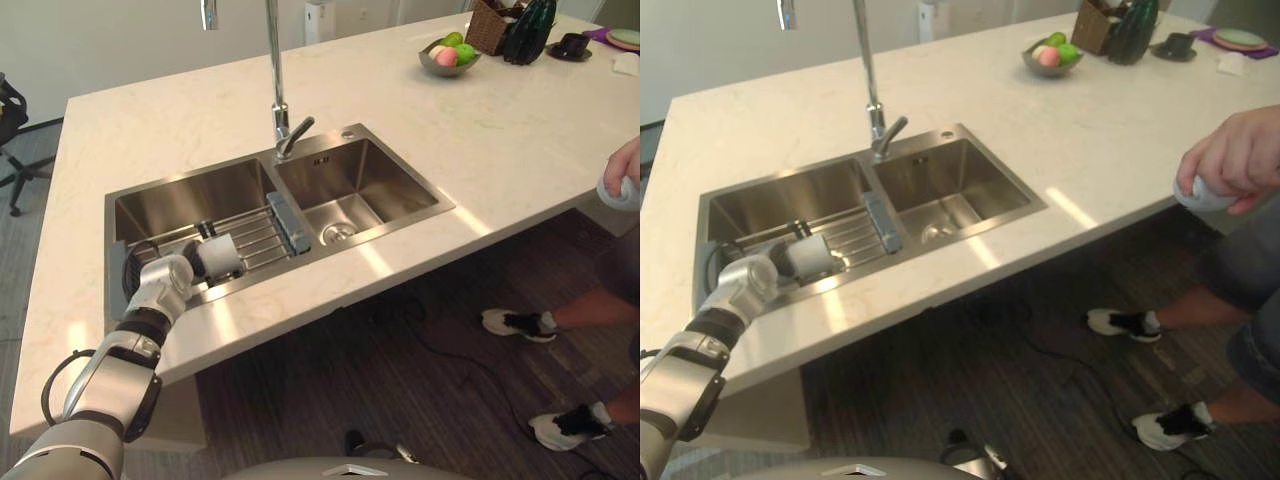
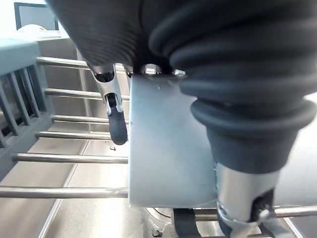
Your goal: Walk over to the sink, pick up the cup, carry it to the dishwasher, place the cup inside the dishwasher, then close the dishwasher door
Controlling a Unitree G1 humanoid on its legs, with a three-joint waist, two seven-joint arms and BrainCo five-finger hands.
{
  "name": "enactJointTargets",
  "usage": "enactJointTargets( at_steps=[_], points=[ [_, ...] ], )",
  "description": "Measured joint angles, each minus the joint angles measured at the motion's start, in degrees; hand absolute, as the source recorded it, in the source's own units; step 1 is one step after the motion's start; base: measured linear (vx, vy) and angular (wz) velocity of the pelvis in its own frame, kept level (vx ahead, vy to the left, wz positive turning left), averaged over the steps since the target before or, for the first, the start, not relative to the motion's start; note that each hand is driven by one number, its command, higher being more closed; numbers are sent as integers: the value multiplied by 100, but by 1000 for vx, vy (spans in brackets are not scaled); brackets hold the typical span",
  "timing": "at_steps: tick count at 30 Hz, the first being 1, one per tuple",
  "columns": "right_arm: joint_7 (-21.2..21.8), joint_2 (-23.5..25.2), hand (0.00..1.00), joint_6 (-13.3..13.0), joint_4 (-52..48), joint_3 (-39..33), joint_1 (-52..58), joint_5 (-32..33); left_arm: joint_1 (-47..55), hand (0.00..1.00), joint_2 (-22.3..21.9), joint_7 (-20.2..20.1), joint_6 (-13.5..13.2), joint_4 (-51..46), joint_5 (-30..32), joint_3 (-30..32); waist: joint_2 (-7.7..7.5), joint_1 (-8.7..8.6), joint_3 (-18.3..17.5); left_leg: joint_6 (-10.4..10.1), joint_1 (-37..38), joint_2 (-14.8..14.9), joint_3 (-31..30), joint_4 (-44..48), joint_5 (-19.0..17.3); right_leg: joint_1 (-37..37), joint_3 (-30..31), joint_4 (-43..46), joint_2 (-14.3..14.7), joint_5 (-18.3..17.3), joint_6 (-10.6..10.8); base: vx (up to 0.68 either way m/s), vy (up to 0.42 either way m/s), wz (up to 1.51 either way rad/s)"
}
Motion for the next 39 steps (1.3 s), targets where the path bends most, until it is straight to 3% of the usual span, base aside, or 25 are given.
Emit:
enactJointTargets(
  at_steps=[6, 12, 15, 20, 27, 33, 35, 39],
  points=[
    [119, -79, 0, 91, 16, 128, -15, -7, 6, 100, -5, 82, -245, -3, -6, -167, -1, 48, -39, 1, 0, -12, -36, 0, -7, 26, -35, -18, -6, 1, -1, 10, 1, 2],
    [122, -100, 0, 92, 116, 265, -55, 7, 78, 100, -9, 469, -580, -60, -266, -427, -3, 51, -103, 2, 0, -19, -145, 0, -6, 86, -147, -22, -11, -10, 5, 8, -2, 9],
    [122, -88, 0, 81, 190, 278, -78, 16, 257, 100, 6, 616, -695, -374, -829, -460, 13, 83, -136, 11, -6, -25, -176, 0, 1, 89, -163, -22, -23, -10, 5, -6, 2, 3],
    [113, -48, 0, -29, 205, 266, -60, 25, 586, 100, -14, 872, -804, -1051, -2421, -299, -22, 92, -142, 38, -108, -51, -338, 1, 28, 78, -314, -21, -61, -19, 15, 4, 4, 14],
    [77, 40, 0, -222, 229, 66, 112, 31, 1078, 100, -22, 1315, -1037, -1905, -4101, 206, -41, 253, -134, 36, -124, -54, -480, 3, 40, 158, -532, -20, -64, -30, 13, 23, -5, 11],
    [-21, 166, 0, -415, 269, -172, 252, 41, 1305, 100, -133, 1603, -1381, -3090, -5554, 1034, -94, 403, -112, 55, -126, -64, -551, 1, 91, 177, -629, -4, -82, -43, 4, -27, -12, 7],
    [-24, 207, 0, -477, 271, -280, 307, 40, 1513, 100, -387, 1707, -1453, -3806, -6065, 1436, -97, 436, -110, 70, -126, -83, -605, 0, 101, 182, -649, 3, -104, -43, 2, -17, -6, 4],
    [-49, 326, 0, -582, 280, -525, 440, 44, 1855, 100, -633, 1881, -1598, -4779, -6509, 1760, -141, 554, -119, 80, -126, -87, -663, 0, 111, 218, -718, -13, -107, -42, 1, -1, -21, 8]
  ],
)
